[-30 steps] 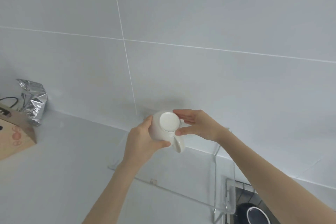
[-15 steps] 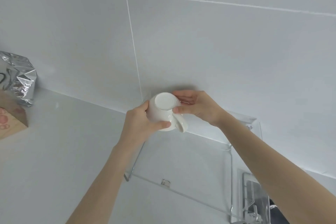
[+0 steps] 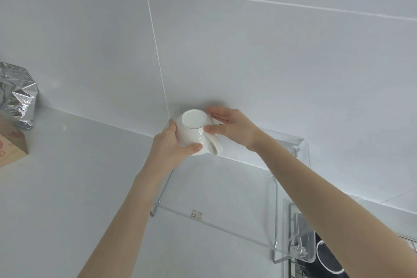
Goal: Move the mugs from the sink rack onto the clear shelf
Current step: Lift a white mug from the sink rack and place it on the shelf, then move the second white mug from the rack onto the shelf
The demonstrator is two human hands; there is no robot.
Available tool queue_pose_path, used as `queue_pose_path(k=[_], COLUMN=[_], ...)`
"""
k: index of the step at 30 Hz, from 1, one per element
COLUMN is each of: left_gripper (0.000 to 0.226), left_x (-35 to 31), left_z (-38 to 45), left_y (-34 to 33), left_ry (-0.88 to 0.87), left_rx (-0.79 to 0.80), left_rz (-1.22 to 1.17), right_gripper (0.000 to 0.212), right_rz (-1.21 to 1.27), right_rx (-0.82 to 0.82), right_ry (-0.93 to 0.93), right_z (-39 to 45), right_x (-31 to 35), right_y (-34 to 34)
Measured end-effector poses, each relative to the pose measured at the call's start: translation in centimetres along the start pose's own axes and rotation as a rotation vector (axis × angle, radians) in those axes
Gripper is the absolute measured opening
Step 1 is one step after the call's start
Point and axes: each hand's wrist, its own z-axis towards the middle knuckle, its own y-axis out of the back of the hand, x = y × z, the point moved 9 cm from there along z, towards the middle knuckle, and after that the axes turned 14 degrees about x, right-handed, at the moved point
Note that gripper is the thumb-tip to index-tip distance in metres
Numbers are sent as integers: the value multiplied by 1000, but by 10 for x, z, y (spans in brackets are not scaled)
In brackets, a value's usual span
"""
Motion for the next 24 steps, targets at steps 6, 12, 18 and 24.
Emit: queue_pose_path(k=[6,12,18,24], left_gripper=[89,61,50,63], left_x=[-57,-151,-187,-140], left_z=[-28,-98,-166,-181], left_y=[-1,-74,-206,-361], left_ry=[-83,-408,-519,-265], left_rx=[-156,-47,261,658], left_rz=[232,150,2,-13], right_gripper=[41,28,24,31], right_rz=[-1,-18,-46,-94], right_rx=[-169,-347,-547,-548], right_ry=[115,108,-118,-465], right_z=[-74,-222,-381,-483], right_x=[38,20,-54,-168], right_y=[28,59,74,65])
